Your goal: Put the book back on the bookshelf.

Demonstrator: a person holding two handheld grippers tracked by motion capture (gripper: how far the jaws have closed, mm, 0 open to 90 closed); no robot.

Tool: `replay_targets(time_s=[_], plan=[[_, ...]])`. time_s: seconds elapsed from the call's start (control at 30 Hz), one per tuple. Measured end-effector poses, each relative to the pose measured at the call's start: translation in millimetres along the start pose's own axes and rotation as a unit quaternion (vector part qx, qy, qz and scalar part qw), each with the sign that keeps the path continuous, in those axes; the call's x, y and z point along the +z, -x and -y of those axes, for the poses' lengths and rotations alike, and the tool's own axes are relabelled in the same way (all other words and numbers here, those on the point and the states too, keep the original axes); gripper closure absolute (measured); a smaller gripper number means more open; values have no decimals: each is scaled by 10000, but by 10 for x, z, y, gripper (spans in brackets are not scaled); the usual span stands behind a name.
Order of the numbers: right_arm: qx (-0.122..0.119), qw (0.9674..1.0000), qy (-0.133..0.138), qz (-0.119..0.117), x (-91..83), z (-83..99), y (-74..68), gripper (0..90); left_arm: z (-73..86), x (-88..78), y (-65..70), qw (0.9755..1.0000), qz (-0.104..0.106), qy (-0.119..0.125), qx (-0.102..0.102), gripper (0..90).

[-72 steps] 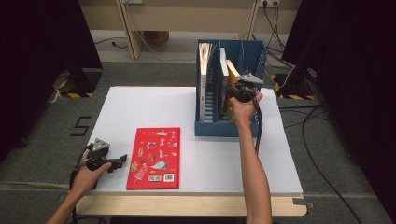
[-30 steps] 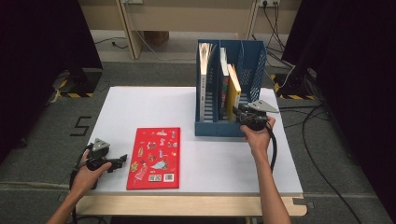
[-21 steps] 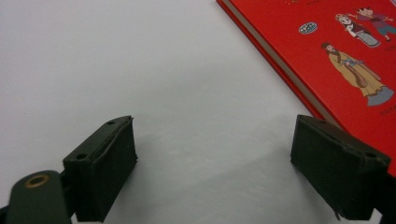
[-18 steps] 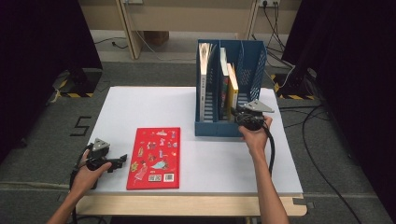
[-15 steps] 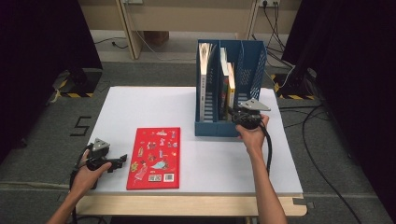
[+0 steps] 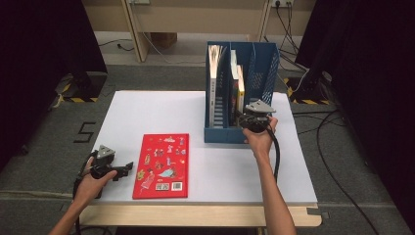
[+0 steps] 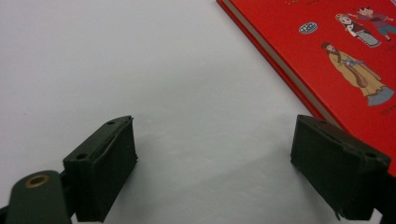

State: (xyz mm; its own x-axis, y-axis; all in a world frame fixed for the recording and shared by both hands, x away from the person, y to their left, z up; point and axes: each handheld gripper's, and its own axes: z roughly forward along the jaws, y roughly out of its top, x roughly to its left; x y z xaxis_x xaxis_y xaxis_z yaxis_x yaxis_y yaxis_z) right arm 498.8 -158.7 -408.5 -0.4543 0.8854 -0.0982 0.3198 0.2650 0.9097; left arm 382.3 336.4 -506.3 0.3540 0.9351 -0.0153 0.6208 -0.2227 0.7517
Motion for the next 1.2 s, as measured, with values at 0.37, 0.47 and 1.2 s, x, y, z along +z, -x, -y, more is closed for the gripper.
replay_targets(time_s=[0.37, 0.47, 1.2], plan=[[-95, 9994, -138, 306, -23, -12, 101, 714, 0, 1, 1, 10000, -5, 0, 1, 130], [-285, 9984, -279, 410, -46, -25, 89, 710, 1, 0, 3, 10000, -10, 9, 4, 130], [504, 9968, 444, 440, 175, -91, 199, 752, 2, 0, 3, 10000, -12, 8, 2, 130]])
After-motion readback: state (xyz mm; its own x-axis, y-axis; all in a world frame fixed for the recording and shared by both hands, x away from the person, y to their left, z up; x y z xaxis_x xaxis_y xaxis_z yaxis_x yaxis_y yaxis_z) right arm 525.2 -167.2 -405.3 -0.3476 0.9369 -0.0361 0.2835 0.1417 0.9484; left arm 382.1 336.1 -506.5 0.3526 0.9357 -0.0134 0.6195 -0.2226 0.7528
